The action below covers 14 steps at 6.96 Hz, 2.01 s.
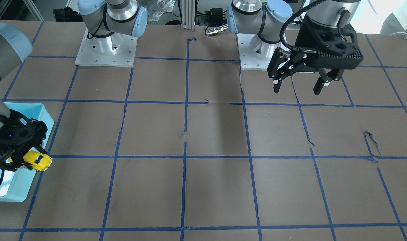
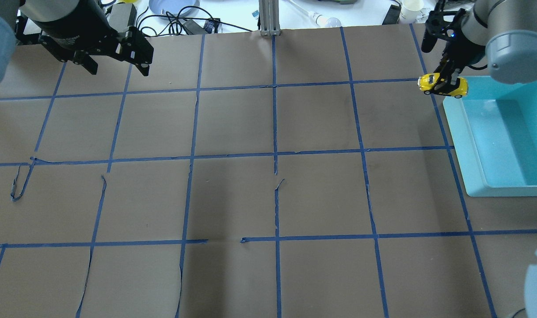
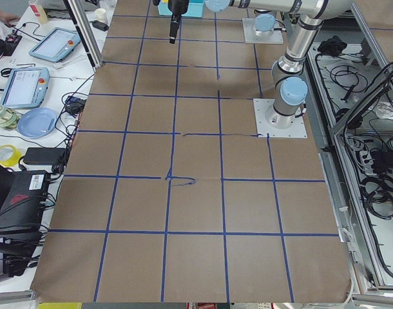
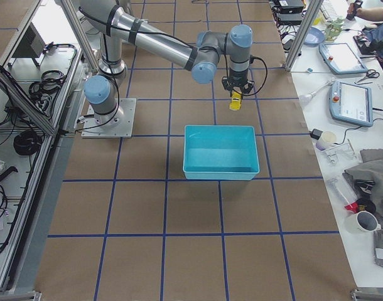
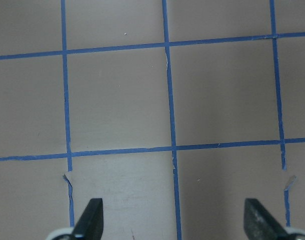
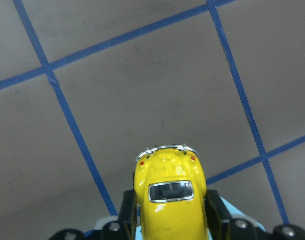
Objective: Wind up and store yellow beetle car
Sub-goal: 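Lift the car with the right gripper and carry it to the blue tray, then lower the car into the blue tray and open the right gripper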
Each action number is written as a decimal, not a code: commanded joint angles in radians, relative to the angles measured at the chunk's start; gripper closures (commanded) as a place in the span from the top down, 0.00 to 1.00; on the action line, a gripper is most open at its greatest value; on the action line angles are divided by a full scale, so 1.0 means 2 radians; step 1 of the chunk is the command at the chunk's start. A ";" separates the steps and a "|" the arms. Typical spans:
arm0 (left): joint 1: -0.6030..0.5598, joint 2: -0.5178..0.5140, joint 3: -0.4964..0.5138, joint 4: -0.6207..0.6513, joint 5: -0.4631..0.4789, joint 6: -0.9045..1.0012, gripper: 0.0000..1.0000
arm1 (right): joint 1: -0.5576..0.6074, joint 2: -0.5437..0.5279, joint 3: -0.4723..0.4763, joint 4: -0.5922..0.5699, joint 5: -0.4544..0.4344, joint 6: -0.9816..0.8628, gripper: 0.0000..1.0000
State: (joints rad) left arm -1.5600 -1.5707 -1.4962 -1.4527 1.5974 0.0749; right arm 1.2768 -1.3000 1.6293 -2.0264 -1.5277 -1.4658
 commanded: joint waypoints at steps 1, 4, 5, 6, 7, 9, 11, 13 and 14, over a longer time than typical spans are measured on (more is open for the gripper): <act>0.000 -0.002 0.000 0.000 0.000 0.000 1.00 | -0.057 -0.006 0.007 0.006 0.001 0.000 0.25; 0.000 -0.002 0.000 0.000 0.000 0.000 1.00 | -0.172 -0.006 0.055 -0.003 0.015 -0.001 0.24; 0.000 -0.002 0.000 0.001 0.001 0.002 1.00 | -0.195 -0.001 0.067 -0.009 0.018 -0.002 0.24; 0.000 -0.002 0.002 0.002 -0.001 0.002 1.00 | -0.198 0.007 0.073 -0.018 0.018 -0.015 0.24; 0.000 -0.003 0.000 0.002 -0.001 0.000 1.00 | -0.198 0.029 0.070 -0.018 0.018 -0.059 0.24; 0.000 0.000 0.000 0.001 -0.001 0.003 1.00 | -0.194 0.042 0.077 -0.019 0.016 -0.121 0.24; 0.001 0.001 0.000 0.001 -0.001 0.004 1.00 | -0.179 0.039 0.135 -0.114 0.015 -0.127 0.24; 0.000 0.000 0.000 0.001 -0.002 0.004 1.00 | -0.177 0.036 0.163 -0.155 0.011 -0.125 0.25; 0.001 0.001 0.000 0.001 -0.002 0.004 1.00 | -0.177 0.036 0.162 -0.155 0.011 -0.122 0.27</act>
State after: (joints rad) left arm -1.5591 -1.5699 -1.4959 -1.4511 1.5944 0.0828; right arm 0.9212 -1.2275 1.9455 -2.3217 -1.5026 -1.7140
